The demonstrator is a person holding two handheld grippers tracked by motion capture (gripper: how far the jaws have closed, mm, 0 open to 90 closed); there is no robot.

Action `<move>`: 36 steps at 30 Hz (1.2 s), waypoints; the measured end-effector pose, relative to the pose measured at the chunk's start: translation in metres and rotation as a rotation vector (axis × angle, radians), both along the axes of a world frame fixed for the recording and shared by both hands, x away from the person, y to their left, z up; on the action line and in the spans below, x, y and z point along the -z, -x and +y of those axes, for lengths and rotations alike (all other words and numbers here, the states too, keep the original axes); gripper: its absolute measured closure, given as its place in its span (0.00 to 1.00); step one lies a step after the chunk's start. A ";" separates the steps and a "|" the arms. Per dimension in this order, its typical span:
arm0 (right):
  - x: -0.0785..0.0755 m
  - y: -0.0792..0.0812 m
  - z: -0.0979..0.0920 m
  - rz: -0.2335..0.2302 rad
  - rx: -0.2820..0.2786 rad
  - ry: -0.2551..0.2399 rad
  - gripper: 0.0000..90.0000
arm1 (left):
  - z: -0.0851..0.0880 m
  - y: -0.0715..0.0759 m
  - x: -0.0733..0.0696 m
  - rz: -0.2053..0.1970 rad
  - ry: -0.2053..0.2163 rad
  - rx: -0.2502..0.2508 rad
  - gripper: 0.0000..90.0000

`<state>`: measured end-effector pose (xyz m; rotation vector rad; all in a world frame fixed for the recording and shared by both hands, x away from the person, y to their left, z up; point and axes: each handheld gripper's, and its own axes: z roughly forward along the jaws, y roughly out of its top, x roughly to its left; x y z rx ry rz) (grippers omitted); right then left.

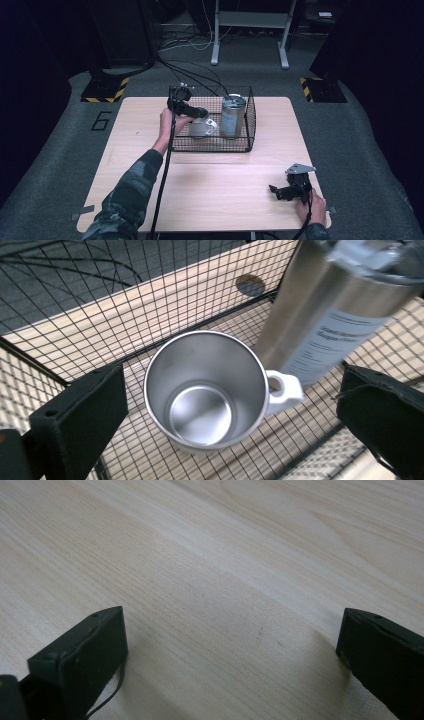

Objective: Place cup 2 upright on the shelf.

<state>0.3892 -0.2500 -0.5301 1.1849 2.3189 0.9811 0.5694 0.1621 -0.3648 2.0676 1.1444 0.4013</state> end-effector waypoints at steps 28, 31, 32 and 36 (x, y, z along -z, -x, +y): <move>0.000 0.000 0.000 0.000 0.000 0.000 0.00 | 0.053 0.112 -0.018 -0.125 -0.009 0.086 0.00; 0.000 0.000 0.000 0.000 0.000 0.000 0.00 | 0.061 0.123 -0.014 -0.139 -0.012 0.078 0.00; 0.000 0.000 0.000 0.000 0.000 0.000 0.00 | 0.064 0.126 -0.012 -0.139 -0.011 0.075 0.00; 0.000 0.000 0.000 0.000 0.001 0.000 0.00 | 0.076 0.139 0.000 -0.134 -0.022 0.061 0.00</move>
